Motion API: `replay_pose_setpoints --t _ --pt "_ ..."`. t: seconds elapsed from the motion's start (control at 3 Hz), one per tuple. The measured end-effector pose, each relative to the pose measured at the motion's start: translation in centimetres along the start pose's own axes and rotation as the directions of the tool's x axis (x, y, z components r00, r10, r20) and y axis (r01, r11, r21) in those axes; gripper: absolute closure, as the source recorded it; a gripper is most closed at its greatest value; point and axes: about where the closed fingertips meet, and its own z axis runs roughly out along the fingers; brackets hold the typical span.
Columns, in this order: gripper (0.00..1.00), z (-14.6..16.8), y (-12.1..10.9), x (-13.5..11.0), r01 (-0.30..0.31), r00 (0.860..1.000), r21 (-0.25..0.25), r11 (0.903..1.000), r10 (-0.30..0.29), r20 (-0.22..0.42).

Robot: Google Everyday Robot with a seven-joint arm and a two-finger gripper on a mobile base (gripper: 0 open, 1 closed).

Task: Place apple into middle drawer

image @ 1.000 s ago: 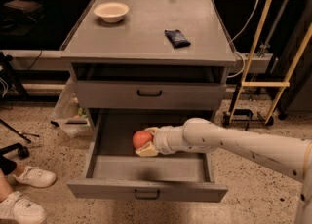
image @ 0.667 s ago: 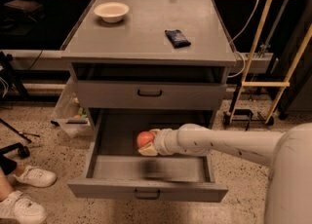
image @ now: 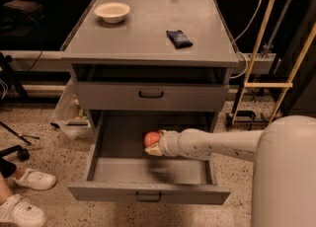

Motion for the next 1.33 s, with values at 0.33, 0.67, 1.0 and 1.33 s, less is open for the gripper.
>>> replay_pose_setpoints --t 0.33,0.67,1.0,1.33 --pt "0.81 0.0 0.0 0.0 0.0 1.0 0.0 1.0 0.0 0.0" --pt "0.58 0.0 0.0 0.0 0.0 1.0 0.0 1.0 0.0 0.0" --pt "0.35 0.01 0.01 0.0 0.0 1.0 0.0 1.0 0.0 0.0" --pt "0.11 0.01 0.01 0.0 0.0 1.0 0.0 1.0 0.0 0.0"
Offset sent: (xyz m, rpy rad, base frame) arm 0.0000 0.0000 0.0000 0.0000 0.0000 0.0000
